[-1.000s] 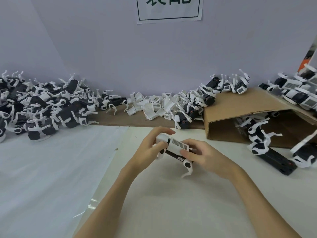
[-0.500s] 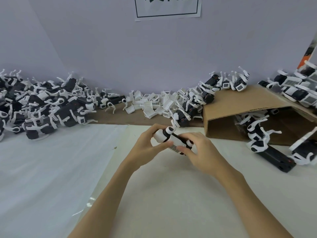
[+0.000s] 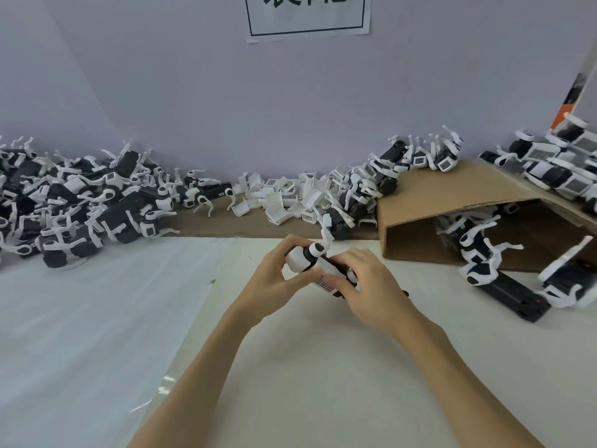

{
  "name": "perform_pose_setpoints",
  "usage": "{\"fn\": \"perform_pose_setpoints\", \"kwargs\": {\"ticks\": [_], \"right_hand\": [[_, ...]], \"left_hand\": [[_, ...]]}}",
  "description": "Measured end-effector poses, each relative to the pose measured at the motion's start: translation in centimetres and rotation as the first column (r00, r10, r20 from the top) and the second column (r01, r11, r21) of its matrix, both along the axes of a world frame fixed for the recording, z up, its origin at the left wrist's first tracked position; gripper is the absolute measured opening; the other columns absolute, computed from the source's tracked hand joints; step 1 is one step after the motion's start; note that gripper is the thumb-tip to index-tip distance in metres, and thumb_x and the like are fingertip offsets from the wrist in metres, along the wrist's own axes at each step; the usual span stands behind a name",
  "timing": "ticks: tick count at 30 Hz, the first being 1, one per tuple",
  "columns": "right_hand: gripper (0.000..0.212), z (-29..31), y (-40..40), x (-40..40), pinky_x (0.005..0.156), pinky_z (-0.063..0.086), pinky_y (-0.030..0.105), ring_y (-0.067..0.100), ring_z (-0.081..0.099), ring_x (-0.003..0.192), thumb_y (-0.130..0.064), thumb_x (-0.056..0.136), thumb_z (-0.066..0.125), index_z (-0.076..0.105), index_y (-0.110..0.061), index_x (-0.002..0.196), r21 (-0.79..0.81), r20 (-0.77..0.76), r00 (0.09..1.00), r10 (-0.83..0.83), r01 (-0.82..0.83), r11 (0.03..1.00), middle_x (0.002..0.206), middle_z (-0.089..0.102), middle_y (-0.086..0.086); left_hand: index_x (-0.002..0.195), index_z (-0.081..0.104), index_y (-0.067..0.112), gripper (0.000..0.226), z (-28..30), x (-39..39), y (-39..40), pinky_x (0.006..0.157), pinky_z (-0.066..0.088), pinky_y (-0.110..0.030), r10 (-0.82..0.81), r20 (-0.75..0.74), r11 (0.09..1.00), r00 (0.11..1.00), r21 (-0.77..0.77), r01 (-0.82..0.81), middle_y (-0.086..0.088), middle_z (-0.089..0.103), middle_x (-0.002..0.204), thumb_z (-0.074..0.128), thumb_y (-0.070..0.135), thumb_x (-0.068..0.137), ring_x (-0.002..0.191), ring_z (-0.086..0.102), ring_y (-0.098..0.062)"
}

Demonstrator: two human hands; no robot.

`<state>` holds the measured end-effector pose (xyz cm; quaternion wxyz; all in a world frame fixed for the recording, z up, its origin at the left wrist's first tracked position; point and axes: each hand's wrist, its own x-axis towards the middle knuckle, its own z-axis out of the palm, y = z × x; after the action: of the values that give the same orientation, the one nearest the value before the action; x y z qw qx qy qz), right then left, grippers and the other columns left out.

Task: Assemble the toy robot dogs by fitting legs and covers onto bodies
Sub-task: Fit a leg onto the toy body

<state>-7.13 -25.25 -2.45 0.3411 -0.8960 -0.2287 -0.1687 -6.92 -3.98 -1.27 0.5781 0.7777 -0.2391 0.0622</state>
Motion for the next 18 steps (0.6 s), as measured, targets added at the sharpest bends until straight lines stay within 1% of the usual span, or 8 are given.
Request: {"fn": "perform_pose_setpoints", "kwargs": {"ticks": [2,5,8,10,13,15,17,18], "right_hand": [[0.029,0.0,0.0,0.2,0.083,0.041,0.029,0.013,0.048,0.100,-0.041,0.100,0.063,0.068,-0.015,0.112,0.002,0.021,1.000,-0.004,0.004,1.000,0.099,0.060,-0.008],[0.029,0.0,0.1,0.1,0.089,0.047,0.032,0.012,0.053,0.105,-0.041,0.104,0.058,0.067,-0.020,0.121,0.037,-0.008,1.000,0.024,-0.024,0.999,0.106,0.063,-0.010],[0.032,0.1,0.3,-0.4,0.083,0.052,0.024,0.007,0.061,0.101,-0.054,0.095,0.065,0.060,-0.034,0.119,0.149,-0.171,0.984,0.059,-0.033,0.988,0.105,0.061,-0.019],[0.036,-0.1,0.5,-0.6,0.079,0.053,0.020,0.006,0.065,0.097,-0.051,0.088,0.076,0.058,-0.036,0.115,0.189,-0.261,0.964,0.055,-0.005,0.982,0.103,0.066,-0.017],[0.032,-0.1,1.1,-0.8,0.074,0.053,0.019,0.004,0.070,0.087,-0.041,0.088,0.081,0.061,-0.035,0.111,0.338,-0.334,0.935,0.117,0.003,0.941,0.096,0.072,-0.017],[0.028,-0.1,1.3,-0.9,0.071,0.054,0.021,0.008,0.072,0.080,-0.038,0.088,0.082,0.062,-0.032,0.108,0.394,-0.350,0.923,0.158,-0.008,0.919,0.093,0.073,-0.015],[0.026,0.1,1.4,-1.0,0.070,0.056,0.023,0.010,0.073,0.077,-0.036,0.088,0.082,0.063,-0.032,0.106,0.399,-0.342,0.925,0.165,-0.016,0.917,0.092,0.074,-0.013],[0.026,0.2,1.5,-1.0,0.072,0.057,0.023,0.010,0.073,0.078,-0.036,0.088,0.082,0.063,-0.032,0.105,0.396,-0.333,0.929,0.161,-0.017,0.918,0.093,0.074,-0.014]], "left_hand": [[0.118,0.064,0.018,0.025,0.1,0.0,0.0,0.095,0.052,-0.035,0.021,0.017,1.000,1.000,-0.008,-0.021,0.006,0.072,0.117,0.078,0.016,0.098,0.109,0.064,-0.018],[0.119,0.068,0.023,0.026,0.3,0.0,0.0,0.092,0.052,-0.031,0.064,0.016,0.998,0.998,-0.029,-0.064,0.008,0.074,0.113,0.080,0.018,0.096,0.106,0.066,-0.016],[0.117,0.072,0.032,0.026,0.2,0.0,-0.3,0.090,0.052,-0.033,0.104,-0.012,0.993,0.995,-0.056,-0.104,0.009,0.075,0.109,0.082,0.024,0.095,0.103,0.065,-0.019],[0.119,0.072,0.034,0.024,0.1,-0.1,-0.6,0.092,0.050,-0.033,0.123,-0.004,0.991,0.992,-0.044,-0.123,0.010,0.075,0.109,0.079,0.030,0.097,0.103,0.064,-0.018],[0.125,0.069,0.034,0.029,0.0,-0.2,-0.8,0.107,0.049,-0.045,0.142,0.031,0.988,0.989,0.051,-0.144,0.015,0.073,0.121,0.069,0.047,0.099,0.121,0.062,-0.021],[0.121,0.070,0.036,0.034,0.2,-0.2,-0.6,0.108,0.047,-0.053,0.171,0.062,0.979,0.983,0.100,-0.177,0.017,0.073,0.121,0.065,0.057,0.095,0.122,0.060,-0.028],[0.116,0.071,0.036,0.031,0.2,-0.1,-0.5,0.104,0.048,-0.048,0.199,0.078,0.974,0.977,0.097,-0.206,0.017,0.074,0.117,0.065,0.058,0.094,0.118,0.059,-0.028],[0.114,0.071,0.037,0.028,0.2,-0.1,-0.6,0.103,0.046,-0.038,0.216,0.085,0.970,0.973,0.096,-0.223,0.018,0.074,0.116,0.065,0.057,0.095,0.119,0.057,-0.027]]}}
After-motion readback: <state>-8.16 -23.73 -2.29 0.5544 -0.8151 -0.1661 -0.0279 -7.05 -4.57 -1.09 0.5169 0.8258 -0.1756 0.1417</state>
